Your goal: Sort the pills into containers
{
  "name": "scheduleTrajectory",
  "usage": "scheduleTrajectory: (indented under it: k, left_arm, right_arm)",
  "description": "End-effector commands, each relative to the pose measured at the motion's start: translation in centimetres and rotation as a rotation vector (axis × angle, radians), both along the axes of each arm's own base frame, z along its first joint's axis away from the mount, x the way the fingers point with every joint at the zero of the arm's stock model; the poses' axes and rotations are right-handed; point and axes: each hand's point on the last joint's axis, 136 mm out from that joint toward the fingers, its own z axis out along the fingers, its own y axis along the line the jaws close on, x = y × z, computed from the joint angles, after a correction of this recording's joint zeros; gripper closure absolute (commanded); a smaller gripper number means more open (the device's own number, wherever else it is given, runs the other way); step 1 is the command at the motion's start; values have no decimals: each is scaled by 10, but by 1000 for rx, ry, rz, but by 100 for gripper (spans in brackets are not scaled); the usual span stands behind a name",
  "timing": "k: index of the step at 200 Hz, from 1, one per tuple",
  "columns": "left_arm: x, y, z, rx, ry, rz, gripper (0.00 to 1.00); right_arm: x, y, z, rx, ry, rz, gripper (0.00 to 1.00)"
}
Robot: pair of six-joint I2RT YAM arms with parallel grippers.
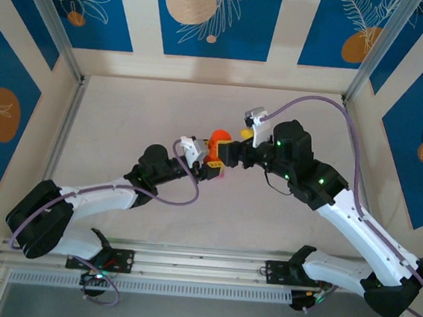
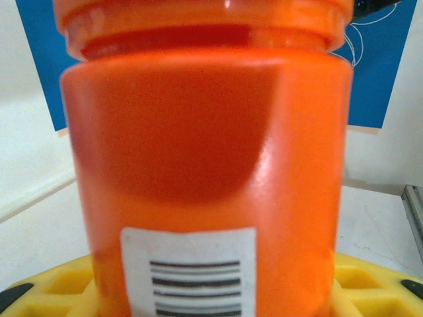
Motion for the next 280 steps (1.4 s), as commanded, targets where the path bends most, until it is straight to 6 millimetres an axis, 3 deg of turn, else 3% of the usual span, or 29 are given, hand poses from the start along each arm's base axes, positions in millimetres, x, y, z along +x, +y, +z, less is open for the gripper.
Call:
scheduleTrajectory:
  k: [1,81,142,159,177,231,251,280]
  left_arm:
    - [2,3,25,-49,-33,11,100]
    - [-10,-3,25,-53,-33,-61,100]
    - [-19,-2,32,-69,-68,-101,100]
    - [-27,-1,37,-83,-96,-132,100]
    - [-34,1,43,-90,-126,-163,100]
    - [-66,2,51,-96,-181,-376,100]
    - [-74,1,48,-87,-190,-431,100]
    - [-79,0,43,-66,-188,-475,100]
  right_arm:
    - [6,6,-1,-22,-36,-4,17]
    - [13,20,-13,-47,-31,27,23]
    - [2,28,-18,-63,-59,126,53]
    - [-7,28,-19,-66,-90,199,62]
    - [-20,28,-19,-49,-122,318,64]
    - [-100,25,-27,-75,-252,938,65]
    - [-108,21,-22,-70,-329,1060,67]
    - [-101,18,-15,-86,-395,1118,67]
